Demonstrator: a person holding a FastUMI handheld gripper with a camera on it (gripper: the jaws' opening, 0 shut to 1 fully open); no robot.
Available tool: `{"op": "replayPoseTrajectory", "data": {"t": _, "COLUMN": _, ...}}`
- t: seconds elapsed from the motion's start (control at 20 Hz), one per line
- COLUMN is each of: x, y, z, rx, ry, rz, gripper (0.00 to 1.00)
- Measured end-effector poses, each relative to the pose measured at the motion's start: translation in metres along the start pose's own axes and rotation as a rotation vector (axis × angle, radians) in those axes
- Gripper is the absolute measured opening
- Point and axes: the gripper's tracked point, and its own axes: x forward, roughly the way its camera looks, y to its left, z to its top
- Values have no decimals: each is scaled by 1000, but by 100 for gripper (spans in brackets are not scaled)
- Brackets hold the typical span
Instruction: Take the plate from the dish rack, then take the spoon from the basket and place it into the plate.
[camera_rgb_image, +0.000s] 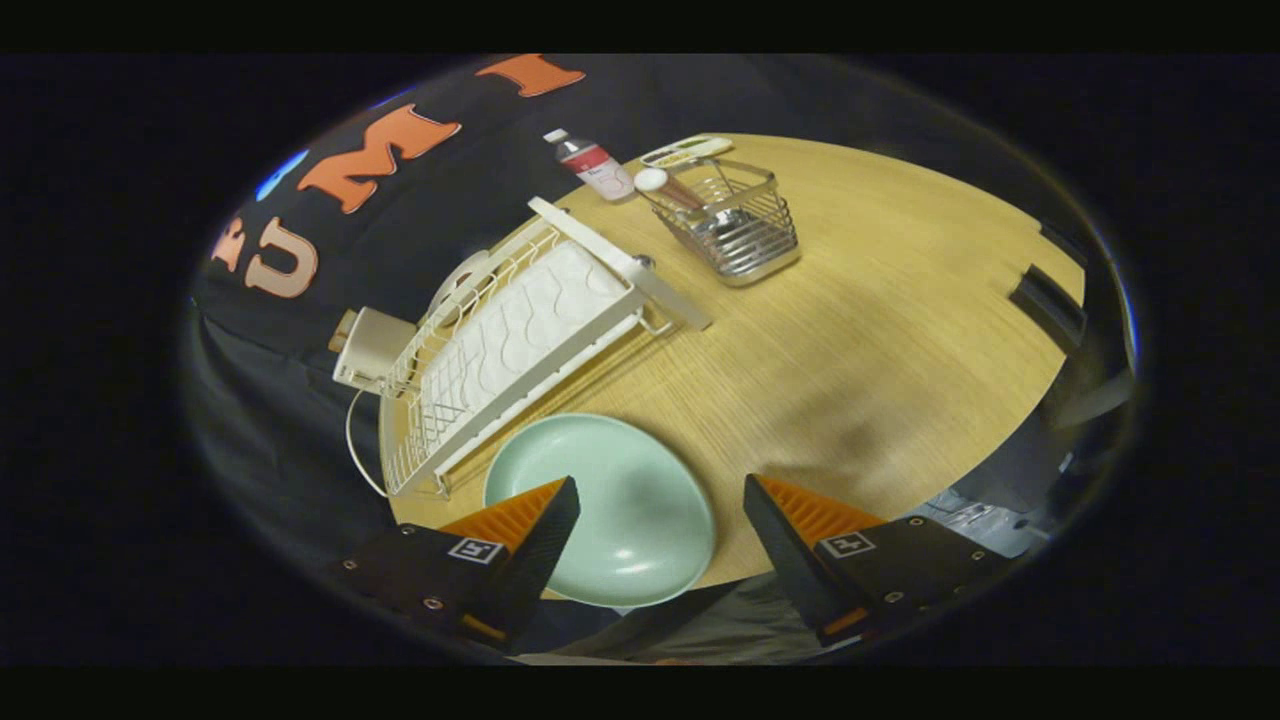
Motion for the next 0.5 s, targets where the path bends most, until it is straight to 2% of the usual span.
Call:
{"op": "replayPoseTrajectory", "data": {"t": 0.2, "x": -18, "y": -21, "z": 43, "rx": -138, "ry": -129, "rz": -104, "gripper": 99}}
{"op": "replayPoseTrajectory", "data": {"t": 0.35, "x": -35, "y": -31, "z": 82, "rx": -237, "ry": -280, "rz": -182, "gripper": 99}}
{"op": "replayPoseTrajectory", "data": {"t": 0.5, "x": -53, "y": -23, "z": 110, "rx": -279, "ry": -424, "rz": -172, "gripper": 99}}
